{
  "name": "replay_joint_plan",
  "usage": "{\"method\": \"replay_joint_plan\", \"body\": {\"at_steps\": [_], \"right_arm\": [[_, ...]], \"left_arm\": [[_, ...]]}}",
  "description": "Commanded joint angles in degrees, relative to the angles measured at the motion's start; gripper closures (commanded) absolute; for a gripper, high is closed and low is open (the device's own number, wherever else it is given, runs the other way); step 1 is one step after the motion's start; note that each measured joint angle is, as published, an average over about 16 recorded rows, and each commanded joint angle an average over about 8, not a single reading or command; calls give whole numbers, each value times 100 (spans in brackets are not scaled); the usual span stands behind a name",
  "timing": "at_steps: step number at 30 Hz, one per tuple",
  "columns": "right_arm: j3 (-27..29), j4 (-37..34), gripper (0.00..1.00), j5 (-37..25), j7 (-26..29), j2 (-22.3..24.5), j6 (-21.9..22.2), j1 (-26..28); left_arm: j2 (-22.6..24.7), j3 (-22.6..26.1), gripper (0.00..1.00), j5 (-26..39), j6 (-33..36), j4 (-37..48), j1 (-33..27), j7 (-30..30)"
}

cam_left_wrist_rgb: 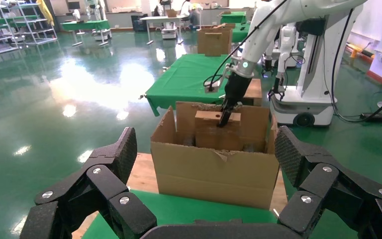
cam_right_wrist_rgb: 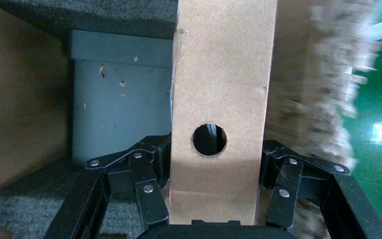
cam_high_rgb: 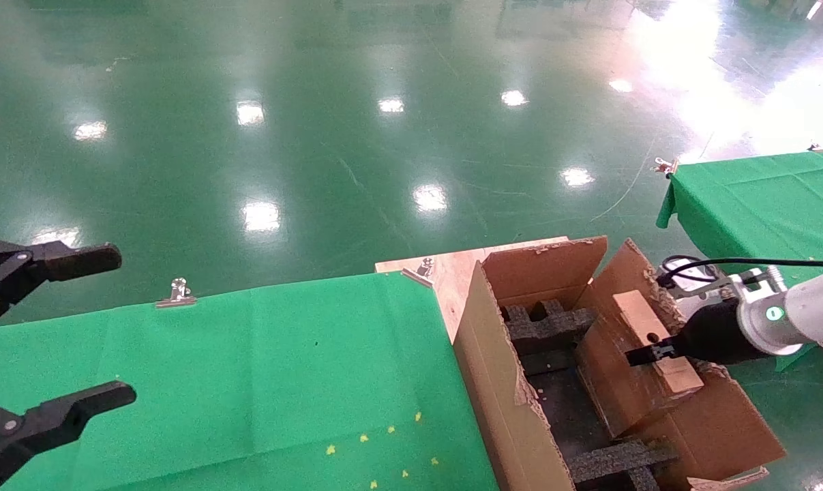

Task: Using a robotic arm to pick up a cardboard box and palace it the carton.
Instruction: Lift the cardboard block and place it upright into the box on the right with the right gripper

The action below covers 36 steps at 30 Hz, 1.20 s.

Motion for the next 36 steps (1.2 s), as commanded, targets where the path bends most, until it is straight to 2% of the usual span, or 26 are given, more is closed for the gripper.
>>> {"method": "replay_joint_plan", "body": {"at_steps": [1, 13, 23, 24, 31, 32, 36], "right_arm": [[-28, -15, 100, -13, 79, -84, 95, -98], [-107, -384, 100, 13, 179, -559, 383, -626], [-77, -903, 98, 130, 47, -961, 484, -1001], [-69, -950, 92, 144, 21, -991, 487, -1025], [-31, -1115, 6, 203, -83, -1096, 471, -1108], [-29, -1115, 0, 205, -81, -1096, 469, -1107], [-31, -1087, 0, 204, -66, -1079, 467, -1095]], "left_arm": [[0, 0, 0, 0, 0, 0, 0, 0], [0, 0, 0, 0, 0, 0, 0, 0], [0, 0, 0, 0, 0, 0, 0, 0], [0, 0, 0, 0, 0, 0, 0, 0], [-1, -1, 0, 0, -2, 2, 2, 0], [-1, -1, 0, 0, -2, 2, 1, 0], [-1, -1, 0, 0, -2, 2, 1, 0]]}}
